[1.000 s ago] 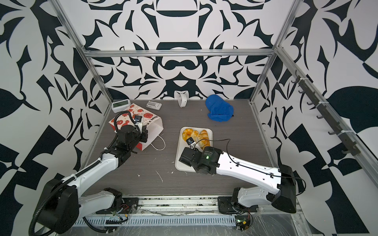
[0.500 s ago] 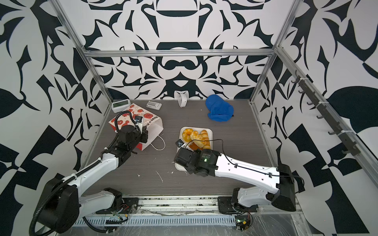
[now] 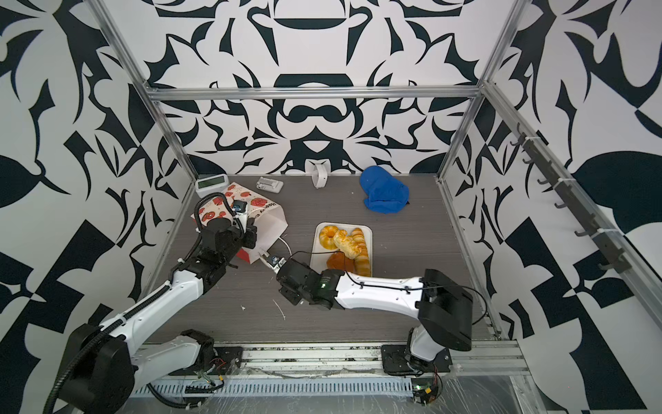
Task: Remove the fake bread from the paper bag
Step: 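Move the tongs from the tray into the bag opening with the right gripper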
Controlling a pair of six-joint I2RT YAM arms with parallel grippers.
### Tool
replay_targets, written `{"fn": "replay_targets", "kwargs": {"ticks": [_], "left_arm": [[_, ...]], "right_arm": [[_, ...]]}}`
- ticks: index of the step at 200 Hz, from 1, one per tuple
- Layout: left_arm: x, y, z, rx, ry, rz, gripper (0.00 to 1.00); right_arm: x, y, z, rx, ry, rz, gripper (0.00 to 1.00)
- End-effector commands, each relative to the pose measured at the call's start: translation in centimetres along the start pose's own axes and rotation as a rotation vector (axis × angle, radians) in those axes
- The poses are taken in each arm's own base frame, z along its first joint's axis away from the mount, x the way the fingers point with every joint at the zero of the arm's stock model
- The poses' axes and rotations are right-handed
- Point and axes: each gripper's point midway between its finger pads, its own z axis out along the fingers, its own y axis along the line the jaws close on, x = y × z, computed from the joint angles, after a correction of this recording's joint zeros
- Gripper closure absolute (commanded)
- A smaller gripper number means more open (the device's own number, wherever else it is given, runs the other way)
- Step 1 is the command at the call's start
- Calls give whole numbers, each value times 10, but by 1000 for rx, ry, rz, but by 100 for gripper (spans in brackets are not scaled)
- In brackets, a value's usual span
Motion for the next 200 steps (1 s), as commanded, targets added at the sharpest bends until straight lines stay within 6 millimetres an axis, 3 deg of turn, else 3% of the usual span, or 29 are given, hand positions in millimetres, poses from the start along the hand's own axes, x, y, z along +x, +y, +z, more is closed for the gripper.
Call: {"fn": "replay_targets", "kwargs": {"ticks": [1,37,73,112,136,176,200], "left_arm": [[-22,-1,-7,20,-56,16,98],[-19,-6,-11,49,-54,31,99],[-16,-6,-19,53,-50,20,98],[-10,-8,-23,64,-34,14,98],[-7,-9,-25,72,-28,21,97],[-4,-12,-27,94,-29,20,96],[-3,-18,-30,132,-22,17,95]], "right_arm": [[-61,4,6,-1,-241,24,78],[-81,2,30,9,-294,38,79],[-87,-5,48,-42,-340,124,80],[-90,29,67,-239,-328,179,81],[-88,37,71,-282,-316,184,82],[-86,32,74,-312,-311,212,84],[-85,15,80,-304,-313,249,85]]}}
